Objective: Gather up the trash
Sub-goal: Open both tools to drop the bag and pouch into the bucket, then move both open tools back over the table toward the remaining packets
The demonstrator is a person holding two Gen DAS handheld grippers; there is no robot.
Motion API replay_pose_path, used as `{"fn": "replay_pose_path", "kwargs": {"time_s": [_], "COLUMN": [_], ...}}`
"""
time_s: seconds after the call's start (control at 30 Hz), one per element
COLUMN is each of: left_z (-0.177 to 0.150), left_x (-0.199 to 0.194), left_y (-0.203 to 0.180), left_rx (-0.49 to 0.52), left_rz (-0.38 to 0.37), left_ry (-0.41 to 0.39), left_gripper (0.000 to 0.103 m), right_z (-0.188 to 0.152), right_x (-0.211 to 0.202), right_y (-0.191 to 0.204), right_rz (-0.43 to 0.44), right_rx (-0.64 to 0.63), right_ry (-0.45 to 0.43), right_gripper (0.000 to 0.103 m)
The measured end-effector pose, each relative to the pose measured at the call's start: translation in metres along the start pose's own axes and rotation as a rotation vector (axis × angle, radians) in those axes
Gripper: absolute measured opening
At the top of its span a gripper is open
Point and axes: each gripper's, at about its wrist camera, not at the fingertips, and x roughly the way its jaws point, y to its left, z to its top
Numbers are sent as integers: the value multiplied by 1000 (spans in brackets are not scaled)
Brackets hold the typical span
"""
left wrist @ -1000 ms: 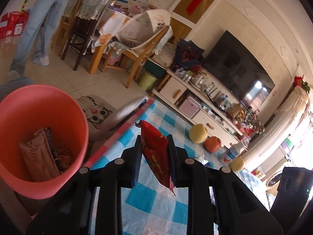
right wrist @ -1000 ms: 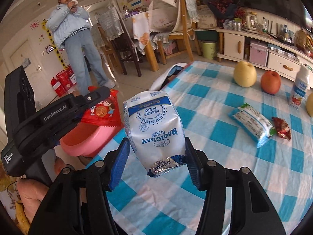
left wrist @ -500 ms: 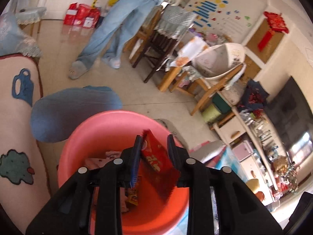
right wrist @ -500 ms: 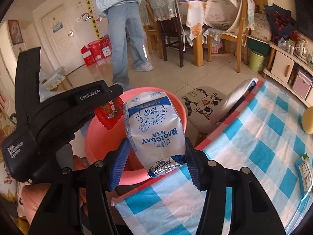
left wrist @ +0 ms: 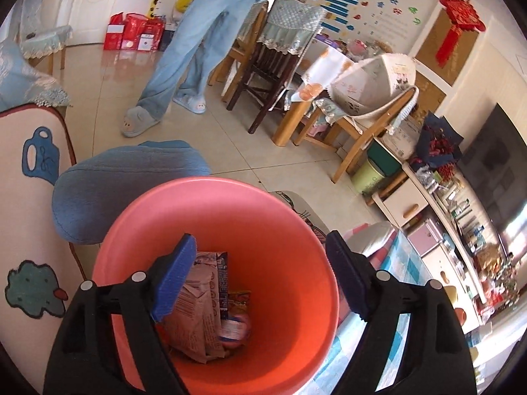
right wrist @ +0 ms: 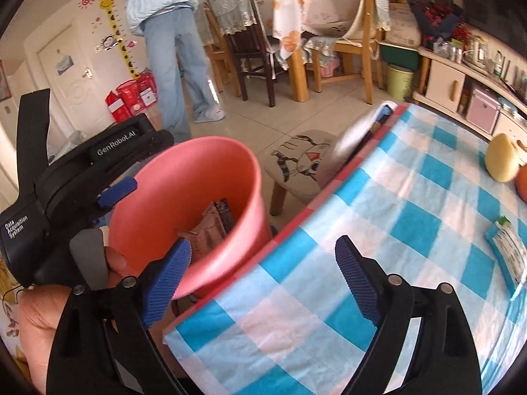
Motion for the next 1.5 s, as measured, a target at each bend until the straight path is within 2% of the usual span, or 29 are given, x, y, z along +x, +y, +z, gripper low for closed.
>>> {"fn": "replay_pose_path", "kwargs": {"time_s": [0.3,0.63,1.1,1.5], "left_z": [-23,-48,-89,-125], "left_x": [-6,-17,-29,-35], "left_y": [-35,-72,-127,-164], "left_rx": [112,263,459,573], "left_rz": [-94,-178,-276,-305], "left_ry": [3,16,40,55], "left_gripper": [87,90,91,91], "right_z": [-19,-37,-59,-63], "right_x": [-37,-85,-130,-159], "right_y": [-26,-51,-96,-140], "right_rz": [-112,-169,-188,-218], "right_rx": [-46,-75,24,107], "right_ry": [-1,-22,-82,-128], "right_gripper": [89,90,91,91]}}
